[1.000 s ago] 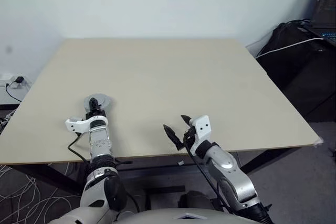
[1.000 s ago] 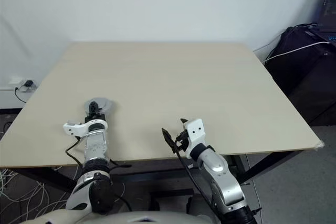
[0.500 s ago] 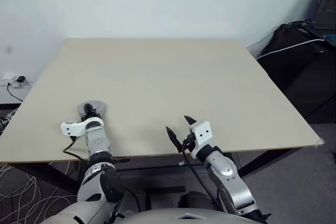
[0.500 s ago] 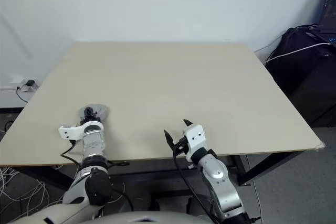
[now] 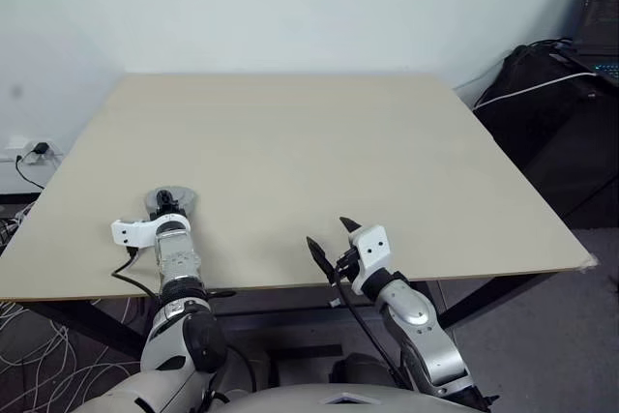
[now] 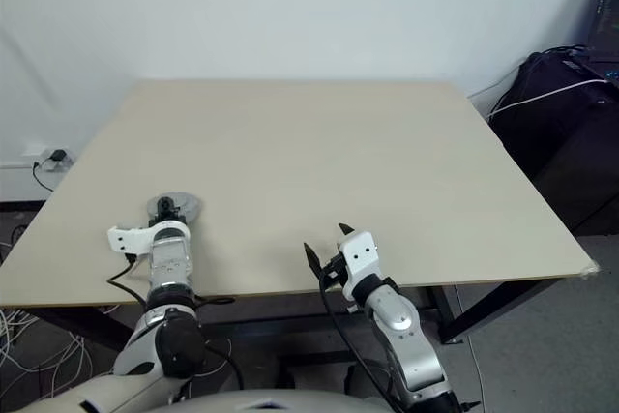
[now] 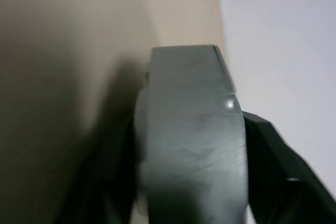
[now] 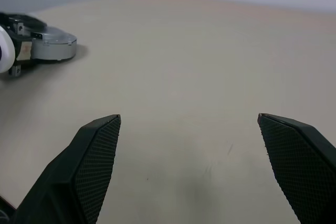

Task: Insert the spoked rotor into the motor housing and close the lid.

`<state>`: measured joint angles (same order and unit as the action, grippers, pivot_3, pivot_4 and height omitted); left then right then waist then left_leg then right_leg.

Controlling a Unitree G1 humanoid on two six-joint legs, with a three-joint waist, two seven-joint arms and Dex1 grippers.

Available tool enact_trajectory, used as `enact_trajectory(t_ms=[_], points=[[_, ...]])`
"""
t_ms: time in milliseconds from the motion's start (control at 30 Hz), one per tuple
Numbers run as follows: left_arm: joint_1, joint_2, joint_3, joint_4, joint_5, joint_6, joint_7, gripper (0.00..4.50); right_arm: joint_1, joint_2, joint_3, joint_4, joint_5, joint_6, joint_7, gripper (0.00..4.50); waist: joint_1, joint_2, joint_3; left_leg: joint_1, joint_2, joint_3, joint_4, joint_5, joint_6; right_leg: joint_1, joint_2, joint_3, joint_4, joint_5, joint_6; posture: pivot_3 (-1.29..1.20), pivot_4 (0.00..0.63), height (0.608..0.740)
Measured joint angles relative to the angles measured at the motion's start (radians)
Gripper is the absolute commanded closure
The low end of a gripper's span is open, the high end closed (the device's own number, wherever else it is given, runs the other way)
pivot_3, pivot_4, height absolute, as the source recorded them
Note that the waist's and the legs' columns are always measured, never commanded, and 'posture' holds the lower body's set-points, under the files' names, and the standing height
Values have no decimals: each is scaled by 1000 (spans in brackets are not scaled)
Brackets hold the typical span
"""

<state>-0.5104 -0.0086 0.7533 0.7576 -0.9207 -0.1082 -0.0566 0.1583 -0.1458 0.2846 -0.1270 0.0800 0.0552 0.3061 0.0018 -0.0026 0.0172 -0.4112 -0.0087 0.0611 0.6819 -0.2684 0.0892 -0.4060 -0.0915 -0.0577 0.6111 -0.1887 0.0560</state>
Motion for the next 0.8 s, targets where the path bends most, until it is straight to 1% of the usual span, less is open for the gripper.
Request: enact_trajectory(t_ms=[67,100,267,433,567,733,800], points=[[1,-2,-2,-13,4,11,4,157,-1,1,0,1,0,0,1,0,-1,4,-3,0,0,0,0,0,0,0,0,0,0,0,0,0,0,740],[3,-3,-3,-21,6,13,5,25,-2,1,0,1,0,0,1,0,-1,5,-4,1,0,0,0,0,0,0,0,0,0,0,0,0,0,740],[28,-16,-8,-61,7,22,15,25,-7,1,0,3,0,2,1,0,-5,6,-5,1,0,1,0,0,0,0,0,1,0,0,0,0,0,740],[71,-60,-23,-156,10,42,63,25,-9,2,1,3,0,15,2,0,-8,5,-6,1,-1,2,0,-1,1,0,-1,2,0,0,0,0,0,740],[164,-112,-65,-308,14,85,124,25,-9,2,1,3,0,18,2,0,-12,6,-7,1,-1,3,0,-1,1,0,-1,4,-1,0,0,0,0,740],[294,-85,-137,-468,14,216,193,25,-8,5,2,4,0,19,3,0,-16,5,-8,1,0,3,0,-1,2,-2,0,4,1,0,0,0,0,740],[381,-89,-180,-553,6,253,193,25,-7,6,2,5,0,20,6,0,-17,7,-10,2,0,5,-1,-2,1,-2,-1,6,1,0,0,0,0,740]])
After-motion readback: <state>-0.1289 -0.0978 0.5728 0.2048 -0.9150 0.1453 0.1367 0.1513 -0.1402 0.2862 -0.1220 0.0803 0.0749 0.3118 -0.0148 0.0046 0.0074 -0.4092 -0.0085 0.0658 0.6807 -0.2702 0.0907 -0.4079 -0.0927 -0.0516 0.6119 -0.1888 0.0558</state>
